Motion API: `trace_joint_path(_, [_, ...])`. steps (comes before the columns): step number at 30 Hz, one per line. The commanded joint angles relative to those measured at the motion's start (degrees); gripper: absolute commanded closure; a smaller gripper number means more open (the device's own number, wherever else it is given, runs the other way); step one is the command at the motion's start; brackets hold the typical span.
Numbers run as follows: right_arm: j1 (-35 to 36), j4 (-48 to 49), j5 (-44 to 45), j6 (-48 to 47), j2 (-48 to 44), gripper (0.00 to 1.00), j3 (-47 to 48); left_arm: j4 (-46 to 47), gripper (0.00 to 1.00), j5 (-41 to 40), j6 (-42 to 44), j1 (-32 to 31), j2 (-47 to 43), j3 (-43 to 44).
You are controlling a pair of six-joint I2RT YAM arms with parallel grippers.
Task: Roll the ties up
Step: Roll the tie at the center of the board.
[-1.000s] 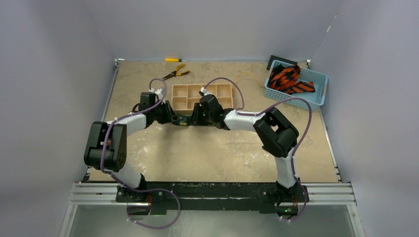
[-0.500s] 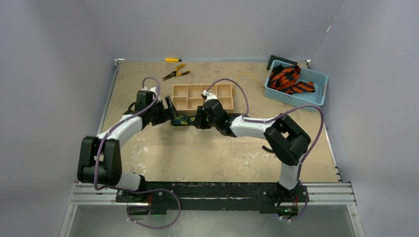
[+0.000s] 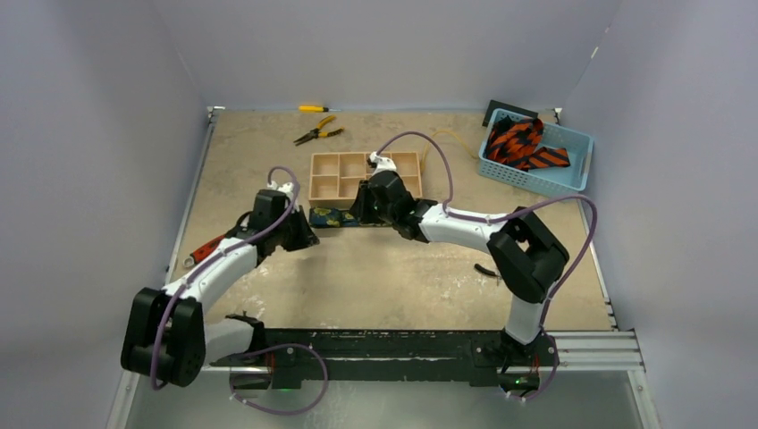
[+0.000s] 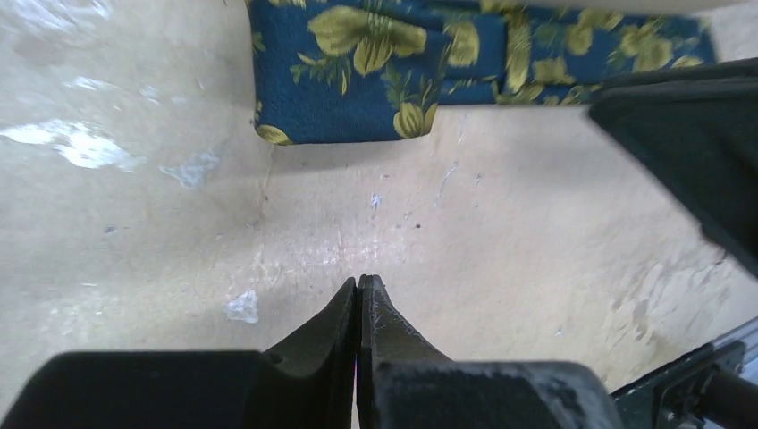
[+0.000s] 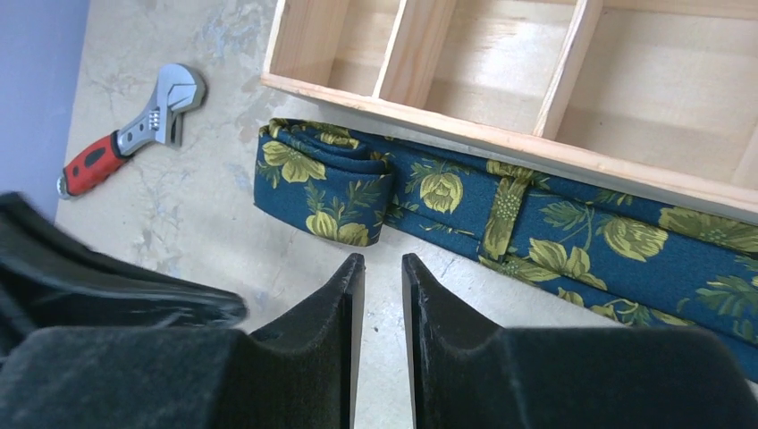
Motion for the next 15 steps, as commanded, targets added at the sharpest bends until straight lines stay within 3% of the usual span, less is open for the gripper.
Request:
trace_joint_path(1, [-0.4, 0.5, 2.7, -0.4, -4.5, 0.75, -1.0, 0.2, 1.00, -2.4, -1.1, -3.0, 6.5, 2.3])
trace_joint_path(15, [-0.5, 1.0, 2.6, 0.4, -5.2, 0.75, -2.7, 13.3, 1.00, -13.7, -10.1, -6.4, 21.8, 6.0])
